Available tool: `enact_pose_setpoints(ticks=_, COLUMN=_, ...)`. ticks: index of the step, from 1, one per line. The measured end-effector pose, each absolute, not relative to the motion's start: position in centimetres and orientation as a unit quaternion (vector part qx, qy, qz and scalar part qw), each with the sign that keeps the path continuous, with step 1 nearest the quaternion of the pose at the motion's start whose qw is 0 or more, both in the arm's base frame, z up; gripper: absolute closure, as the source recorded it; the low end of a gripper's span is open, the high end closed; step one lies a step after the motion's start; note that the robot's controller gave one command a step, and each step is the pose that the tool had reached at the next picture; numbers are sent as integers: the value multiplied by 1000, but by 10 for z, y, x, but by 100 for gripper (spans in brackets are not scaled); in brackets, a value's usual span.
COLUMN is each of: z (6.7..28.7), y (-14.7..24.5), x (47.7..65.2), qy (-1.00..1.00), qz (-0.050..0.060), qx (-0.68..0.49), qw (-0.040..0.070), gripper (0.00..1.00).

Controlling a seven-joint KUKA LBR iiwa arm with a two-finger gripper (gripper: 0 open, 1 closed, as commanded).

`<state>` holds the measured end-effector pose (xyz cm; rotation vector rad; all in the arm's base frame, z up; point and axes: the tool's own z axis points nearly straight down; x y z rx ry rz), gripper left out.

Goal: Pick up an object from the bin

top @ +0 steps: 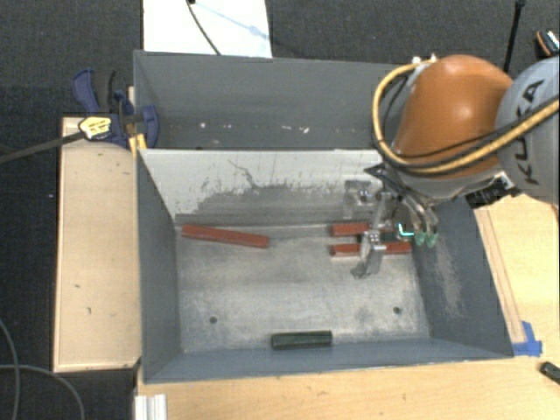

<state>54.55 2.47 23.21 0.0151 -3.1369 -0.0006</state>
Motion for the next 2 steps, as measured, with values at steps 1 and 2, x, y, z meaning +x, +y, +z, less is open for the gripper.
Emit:
enact_pose_setpoints(ticks=1, z=162, y=-21, x=584, qy=-1000, qz=1, qx=15, qw=1, gripper=0)
enact_pose_setpoints(ticks=2, z=67, y=-29, x=587, qy=-998, qz=0, qx=-68, qw=1, gripper=0)
